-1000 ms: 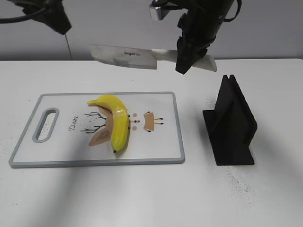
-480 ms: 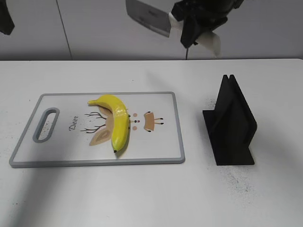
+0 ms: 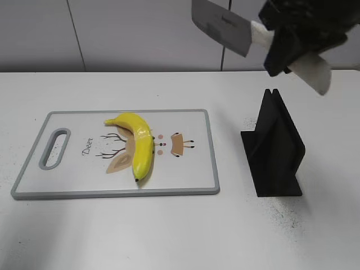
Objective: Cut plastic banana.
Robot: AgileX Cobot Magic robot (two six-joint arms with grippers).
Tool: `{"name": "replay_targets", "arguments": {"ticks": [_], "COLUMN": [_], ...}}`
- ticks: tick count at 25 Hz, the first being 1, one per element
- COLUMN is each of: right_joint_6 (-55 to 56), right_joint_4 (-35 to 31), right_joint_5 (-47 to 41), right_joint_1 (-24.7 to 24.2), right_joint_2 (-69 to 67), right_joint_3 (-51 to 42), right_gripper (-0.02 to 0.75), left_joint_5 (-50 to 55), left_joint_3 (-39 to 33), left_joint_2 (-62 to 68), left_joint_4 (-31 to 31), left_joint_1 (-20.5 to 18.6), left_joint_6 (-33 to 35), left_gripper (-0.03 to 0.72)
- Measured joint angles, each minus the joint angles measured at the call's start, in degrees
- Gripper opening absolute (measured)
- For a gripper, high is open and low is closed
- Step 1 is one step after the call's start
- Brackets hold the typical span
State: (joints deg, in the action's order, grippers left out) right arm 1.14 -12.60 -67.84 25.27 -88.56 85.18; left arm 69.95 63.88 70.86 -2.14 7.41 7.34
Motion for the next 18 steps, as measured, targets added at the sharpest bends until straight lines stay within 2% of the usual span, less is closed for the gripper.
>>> {"name": "replay_targets", "arguments": {"ticks": [3,8,18], "right_joint_6": [3.14,10.73,17.68], "right_joint_4": [1.25,4.35,6.64], "right_joint_5": [3.72,5.63,9.45], "right_joint_1": [0.00,0.00,0.00], "right_joint_2": [6.49,13.46,19.68], "right_joint_3": [-8.17,-16.57,-27.66], "right_gripper": [0.160,0.160,0.160], "left_joint_5": [0.00,-0.28,-1.15], "left_joint_3": [-6.51,-16.43,-26.93], "left_joint_2": [-6.20,-17.04,-40.59], "left_joint_4": [0.09,0.09,0.09], "left_joint_1": [0.00,0.00,0.00], "left_joint_6": [-0.11,-0.11,-0.11], "left_gripper": [0.582,0.582,0.579]}}
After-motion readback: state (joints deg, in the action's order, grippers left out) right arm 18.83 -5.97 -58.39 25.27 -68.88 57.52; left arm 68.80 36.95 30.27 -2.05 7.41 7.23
